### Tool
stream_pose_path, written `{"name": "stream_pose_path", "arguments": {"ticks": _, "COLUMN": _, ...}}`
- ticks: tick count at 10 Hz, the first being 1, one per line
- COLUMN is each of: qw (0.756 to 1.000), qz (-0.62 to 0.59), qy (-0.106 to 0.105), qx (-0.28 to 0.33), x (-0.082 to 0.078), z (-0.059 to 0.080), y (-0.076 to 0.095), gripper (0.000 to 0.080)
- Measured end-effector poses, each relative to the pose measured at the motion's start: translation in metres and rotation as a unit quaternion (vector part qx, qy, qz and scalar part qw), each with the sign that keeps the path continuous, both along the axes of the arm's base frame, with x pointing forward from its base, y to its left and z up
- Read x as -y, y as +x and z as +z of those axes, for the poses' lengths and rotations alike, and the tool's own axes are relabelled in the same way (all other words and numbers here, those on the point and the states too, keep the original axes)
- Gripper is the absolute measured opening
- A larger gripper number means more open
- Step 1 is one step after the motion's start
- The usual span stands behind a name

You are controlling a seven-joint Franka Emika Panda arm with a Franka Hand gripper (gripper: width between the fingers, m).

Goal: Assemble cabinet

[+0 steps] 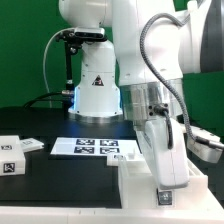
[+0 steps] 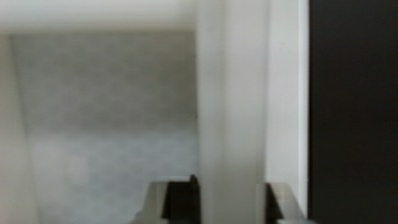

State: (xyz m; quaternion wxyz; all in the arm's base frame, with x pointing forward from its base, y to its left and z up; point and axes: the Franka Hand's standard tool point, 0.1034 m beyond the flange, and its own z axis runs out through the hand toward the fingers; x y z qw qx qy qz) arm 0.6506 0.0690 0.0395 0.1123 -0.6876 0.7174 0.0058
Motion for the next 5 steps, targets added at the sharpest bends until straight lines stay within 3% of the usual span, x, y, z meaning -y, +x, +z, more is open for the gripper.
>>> {"name": "stream_pose_path", "arguments": {"ticks": 5, "qw": 1.0, "qz": -0.007, "qy": -0.011, "qx": -0.003, "x": -0.0064, "z": -0.0089, "y": 0.0058, "gripper": 0.0089}}
